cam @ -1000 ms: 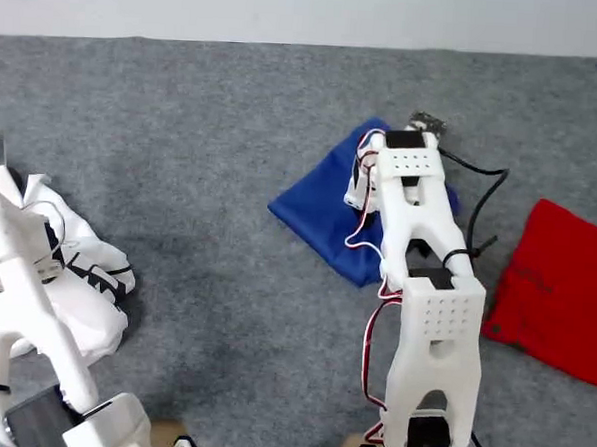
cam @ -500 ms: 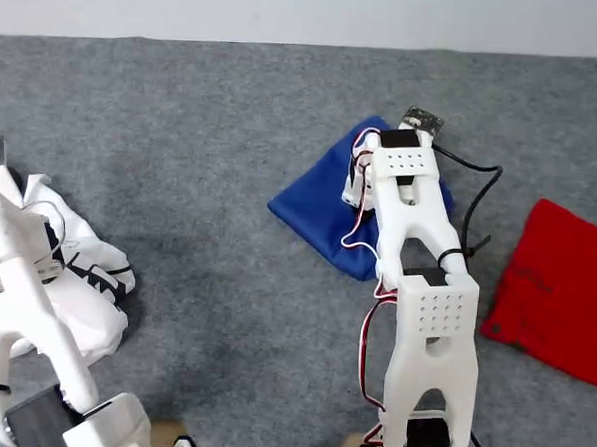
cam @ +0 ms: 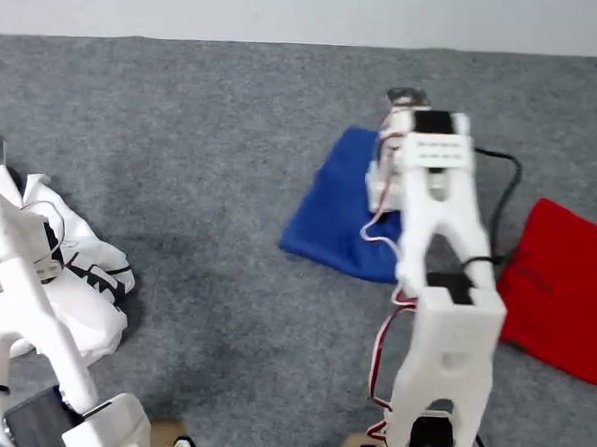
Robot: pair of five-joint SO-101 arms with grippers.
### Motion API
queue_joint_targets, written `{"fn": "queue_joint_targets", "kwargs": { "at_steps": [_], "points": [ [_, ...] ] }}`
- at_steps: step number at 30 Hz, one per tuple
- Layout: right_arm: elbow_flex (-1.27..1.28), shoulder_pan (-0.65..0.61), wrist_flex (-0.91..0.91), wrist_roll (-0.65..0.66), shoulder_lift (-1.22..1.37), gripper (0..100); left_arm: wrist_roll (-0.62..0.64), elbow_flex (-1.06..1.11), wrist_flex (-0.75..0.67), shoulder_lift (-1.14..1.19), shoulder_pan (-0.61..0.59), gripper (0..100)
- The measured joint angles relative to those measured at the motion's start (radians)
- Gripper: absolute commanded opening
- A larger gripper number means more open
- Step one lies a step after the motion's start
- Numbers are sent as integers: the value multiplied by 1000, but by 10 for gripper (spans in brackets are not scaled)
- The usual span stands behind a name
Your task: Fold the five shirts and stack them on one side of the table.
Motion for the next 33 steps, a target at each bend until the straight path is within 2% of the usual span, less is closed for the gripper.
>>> {"fn": "queue_joint_targets", "kwargs": {
  "at_steps": [6, 10, 19, 33],
  "points": [
    [0, 149, 74, 170, -97, 10, -2, 0, 0, 0, 0, 6],
    [0, 242, 103, 239, -121, 10, -2, 0, 0, 0, 0, 6],
    [0, 419, 110, 315, -196, 10, -2, 0, 18, 0, 0, 6],
    [0, 608, 110, 416, -296, 10, -2, 0, 18, 0, 0, 6]
  ]
}}
